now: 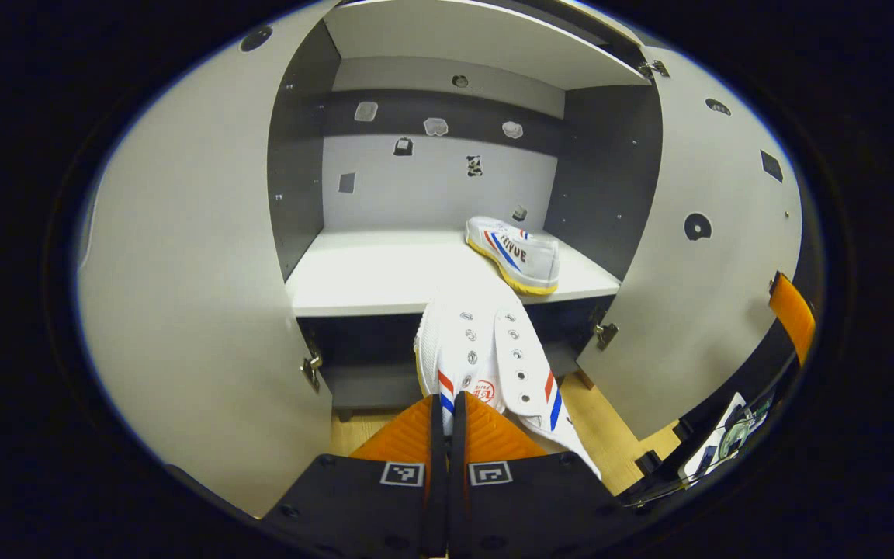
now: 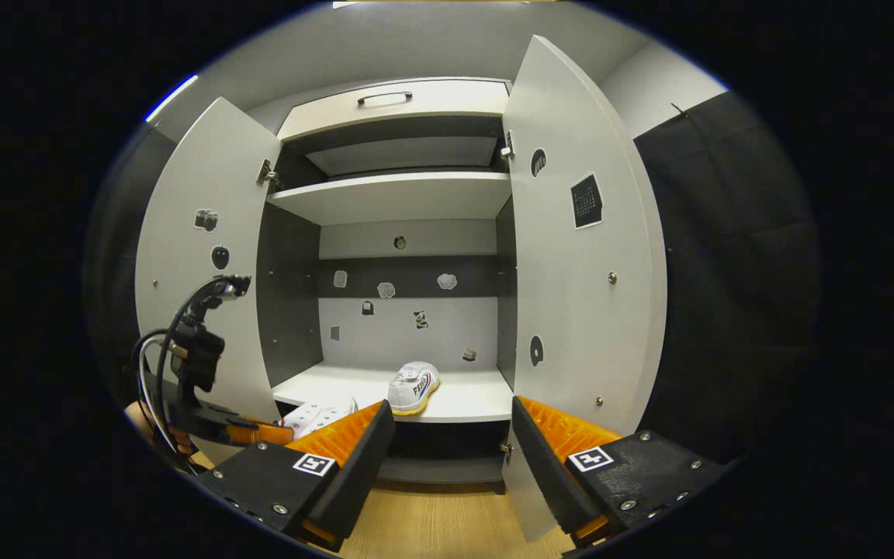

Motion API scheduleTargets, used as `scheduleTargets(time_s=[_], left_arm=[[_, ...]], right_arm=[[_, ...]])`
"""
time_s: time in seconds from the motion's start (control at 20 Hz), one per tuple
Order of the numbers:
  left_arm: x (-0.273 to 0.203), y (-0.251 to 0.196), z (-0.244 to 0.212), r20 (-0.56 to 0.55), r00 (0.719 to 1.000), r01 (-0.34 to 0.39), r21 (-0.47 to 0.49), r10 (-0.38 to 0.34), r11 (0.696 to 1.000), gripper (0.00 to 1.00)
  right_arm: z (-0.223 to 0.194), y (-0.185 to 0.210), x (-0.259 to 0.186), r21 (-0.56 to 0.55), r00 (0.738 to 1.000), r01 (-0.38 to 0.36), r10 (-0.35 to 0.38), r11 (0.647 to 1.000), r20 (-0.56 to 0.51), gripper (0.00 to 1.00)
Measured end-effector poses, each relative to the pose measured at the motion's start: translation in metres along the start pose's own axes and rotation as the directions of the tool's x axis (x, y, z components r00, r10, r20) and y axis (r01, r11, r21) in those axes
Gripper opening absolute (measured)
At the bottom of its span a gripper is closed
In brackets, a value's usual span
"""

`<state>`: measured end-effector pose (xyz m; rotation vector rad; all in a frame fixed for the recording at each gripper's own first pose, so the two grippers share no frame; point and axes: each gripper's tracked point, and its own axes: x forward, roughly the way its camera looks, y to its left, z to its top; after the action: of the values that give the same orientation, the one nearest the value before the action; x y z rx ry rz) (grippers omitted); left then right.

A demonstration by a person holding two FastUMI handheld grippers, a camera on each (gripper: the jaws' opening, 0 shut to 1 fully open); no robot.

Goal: Grab one shoe with the right hand and put it into the shoe cabinet, grab the other shoe with the left hand and put it into the shoe cabinet; then close the right door with the right hand and the left door with the left hand.

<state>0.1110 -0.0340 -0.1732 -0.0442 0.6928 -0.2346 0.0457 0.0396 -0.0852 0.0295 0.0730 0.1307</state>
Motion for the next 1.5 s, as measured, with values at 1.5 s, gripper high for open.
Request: scheduleTargets(time_s=[1.5], left_arm=[[0.178,0.063,0.116,-0.100,0.991,-0.102,-0.151,0.088,0.983,0.07]], right_arm=[[-0.024,-0.028,0.011,0.011,0.998,0.050,-0.050,0.999,-0.042,0.93]])
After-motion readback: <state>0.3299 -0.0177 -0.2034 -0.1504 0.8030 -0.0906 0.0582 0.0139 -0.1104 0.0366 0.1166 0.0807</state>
